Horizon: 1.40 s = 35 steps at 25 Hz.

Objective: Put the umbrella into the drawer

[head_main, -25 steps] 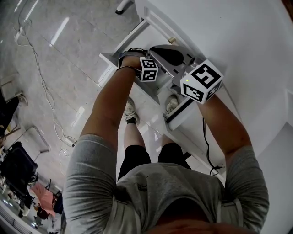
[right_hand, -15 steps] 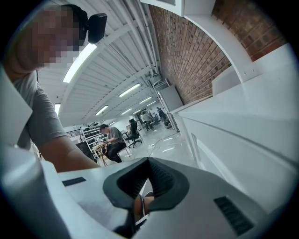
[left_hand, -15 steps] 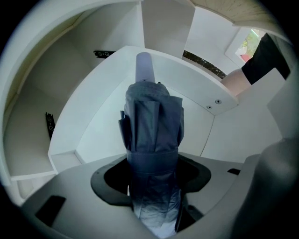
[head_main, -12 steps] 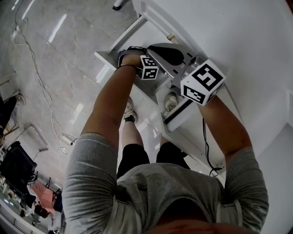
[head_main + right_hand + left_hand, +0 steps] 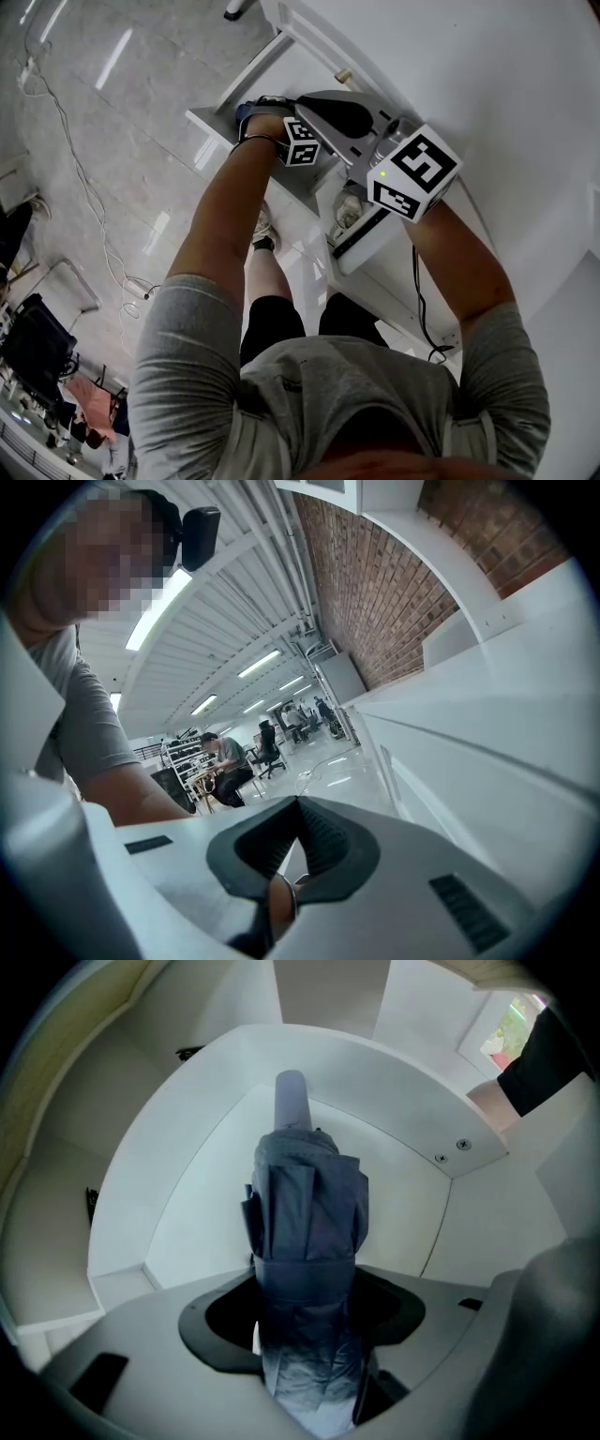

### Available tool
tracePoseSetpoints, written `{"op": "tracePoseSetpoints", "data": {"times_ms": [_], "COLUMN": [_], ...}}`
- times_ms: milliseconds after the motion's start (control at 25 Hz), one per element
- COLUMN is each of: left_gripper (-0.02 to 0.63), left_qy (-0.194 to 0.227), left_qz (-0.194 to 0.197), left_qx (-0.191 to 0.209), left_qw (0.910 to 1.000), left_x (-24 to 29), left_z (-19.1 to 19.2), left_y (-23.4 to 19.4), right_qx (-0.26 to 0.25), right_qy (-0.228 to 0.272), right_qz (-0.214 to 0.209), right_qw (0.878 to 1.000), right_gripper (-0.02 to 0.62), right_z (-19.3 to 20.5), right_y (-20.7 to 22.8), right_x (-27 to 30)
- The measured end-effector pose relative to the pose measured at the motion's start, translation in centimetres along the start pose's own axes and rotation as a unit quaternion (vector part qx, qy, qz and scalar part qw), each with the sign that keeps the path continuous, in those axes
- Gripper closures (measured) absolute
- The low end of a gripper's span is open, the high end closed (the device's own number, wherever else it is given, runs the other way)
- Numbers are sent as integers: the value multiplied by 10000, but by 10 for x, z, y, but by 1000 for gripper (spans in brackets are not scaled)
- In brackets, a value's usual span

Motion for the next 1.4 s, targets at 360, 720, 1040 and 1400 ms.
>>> {"op": "tracePoseSetpoints", "data": {"times_ms": [360, 720, 1040, 1400], "left_gripper": [290, 265, 267, 268], "left_qy": [184, 648, 984, 1329], "left_qz": [-136, -463, -782, -1066], "left_qx": [-180, -297, -683, -1230], "left_qw": [9996, 9964, 9897, 9777], "left_x": [-4, -39, -96, -187], "left_z": [1, 1, 25, 66], "left_y": [-7, -15, -20, -17], "right_qx": [-49, -156, -280, -496], "right_qy": [-14, -129, -171, -153], "right_qz": [14, 212, 452, 658], "right_qw": [10000, 9996, 9984, 9965], "right_gripper": [588, 588, 588, 588], "right_z": [2, 1, -20, -70], "right_y": [-2, -4, -16, -47], "right_x": [1, 0, -11, -37]}}
Point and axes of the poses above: the fingertips, and each gripper's own axes: x forward along the fingers, y to its right, z out of its underside, the point moved 9 cm from there along -x, backward along the fingers, and after that the axes turned 1 degree about -z, right-handed, at the moved point
